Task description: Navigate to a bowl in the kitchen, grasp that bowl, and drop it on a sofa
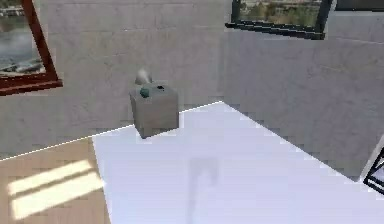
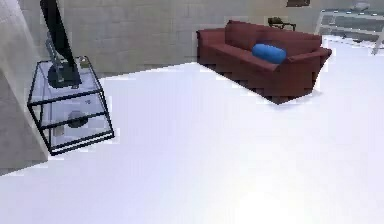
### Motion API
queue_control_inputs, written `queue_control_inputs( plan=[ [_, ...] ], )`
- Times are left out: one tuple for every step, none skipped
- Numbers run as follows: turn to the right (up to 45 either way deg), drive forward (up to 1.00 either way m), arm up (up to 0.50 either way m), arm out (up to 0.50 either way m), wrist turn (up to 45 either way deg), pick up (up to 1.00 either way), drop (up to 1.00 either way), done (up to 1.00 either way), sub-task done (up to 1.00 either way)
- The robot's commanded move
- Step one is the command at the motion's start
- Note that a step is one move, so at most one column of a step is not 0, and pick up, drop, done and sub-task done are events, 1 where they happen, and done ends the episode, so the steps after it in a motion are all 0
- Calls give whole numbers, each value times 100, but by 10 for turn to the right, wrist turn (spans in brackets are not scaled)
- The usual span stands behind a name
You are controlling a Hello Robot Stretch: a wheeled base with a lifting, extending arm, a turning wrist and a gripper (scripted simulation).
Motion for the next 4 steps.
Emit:
queue_control_inputs(
  plan=[
    [-450, 0, 0, 0, 0, 0, 0, 0, 0],
    [-450, 0, 0, 0, 0, 0, 0, 0, 0],
    [-270, 0, 0, 0, 0, 0, 0, 0, 0],
    [0, 100, 0, 0, 0, 0, 0, 0, 0]
  ],
)
